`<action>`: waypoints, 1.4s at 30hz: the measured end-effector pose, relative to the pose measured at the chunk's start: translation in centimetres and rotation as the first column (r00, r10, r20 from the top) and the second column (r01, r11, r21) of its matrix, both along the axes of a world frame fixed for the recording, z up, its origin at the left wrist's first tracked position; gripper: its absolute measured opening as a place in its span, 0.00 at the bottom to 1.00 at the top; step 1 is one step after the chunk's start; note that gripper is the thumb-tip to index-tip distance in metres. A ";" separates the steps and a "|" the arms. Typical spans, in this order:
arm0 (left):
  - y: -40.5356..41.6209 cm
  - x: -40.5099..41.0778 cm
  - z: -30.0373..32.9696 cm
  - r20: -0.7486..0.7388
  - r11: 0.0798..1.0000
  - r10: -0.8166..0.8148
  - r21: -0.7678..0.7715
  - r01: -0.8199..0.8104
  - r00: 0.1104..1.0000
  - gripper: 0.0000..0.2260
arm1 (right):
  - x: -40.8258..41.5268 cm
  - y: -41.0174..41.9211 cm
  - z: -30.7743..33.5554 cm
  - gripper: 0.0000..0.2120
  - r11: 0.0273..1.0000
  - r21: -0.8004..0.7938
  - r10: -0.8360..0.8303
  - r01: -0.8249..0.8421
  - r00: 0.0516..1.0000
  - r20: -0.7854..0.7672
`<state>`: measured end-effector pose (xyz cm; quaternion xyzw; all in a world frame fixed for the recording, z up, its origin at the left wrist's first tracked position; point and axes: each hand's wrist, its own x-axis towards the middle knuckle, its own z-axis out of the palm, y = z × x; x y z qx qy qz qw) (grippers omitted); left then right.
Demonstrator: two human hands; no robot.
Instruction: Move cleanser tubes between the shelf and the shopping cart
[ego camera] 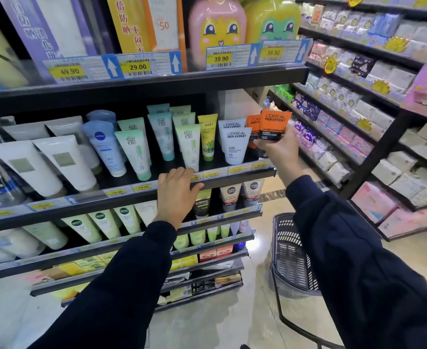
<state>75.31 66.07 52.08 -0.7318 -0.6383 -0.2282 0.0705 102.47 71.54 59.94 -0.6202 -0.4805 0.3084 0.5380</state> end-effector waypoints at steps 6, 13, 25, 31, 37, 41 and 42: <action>0.0 0.1 -0.1 0.008 1.000 -0.002 0.005 0.002 1.000 0.17 | -0.3 0.5 -2.0 0.29 0.998 -0.029 0.053 -0.050 0.994 0.093; -0.2 0.1 -0.1 0.002 1.000 -0.004 0.008 0.004 1.000 0.17 | -0.6 0.5 -2.9 0.25 0.997 -0.028 0.074 -0.070 0.983 0.167; -0.4 0.1 0.1 0.014 1.000 -0.012 0.015 0.012 1.000 0.17 | -0.7 0.7 -3.3 0.26 0.997 -0.060 0.057 -0.044 0.972 0.229; -0.7 0.1 0.4 0.014 1.000 -0.009 -0.003 0.009 1.000 0.17 | -0.8 -0.9 -3.5 0.22 0.998 -0.058 0.032 -0.022 0.982 0.188; -1.7 -0.4 1.2 0.062 0.998 -0.060 -0.020 0.062 0.996 0.18 | -1.9 -7.0 -4.4 0.34 0.995 -0.003 -0.080 0.098 0.832 0.548; -5.0 -1.6 2.0 0.139 0.997 -0.077 0.037 0.073 0.987 0.20 | -4.8 -12.3 -5.8 0.27 0.997 0.038 0.036 -0.073 0.802 0.597; -6.3 -2.0 2.1 0.135 0.997 -0.064 0.052 0.058 0.989 0.20 | -5.7 -13.6 -6.2 0.25 0.990 0.059 0.067 -0.125 0.806 0.588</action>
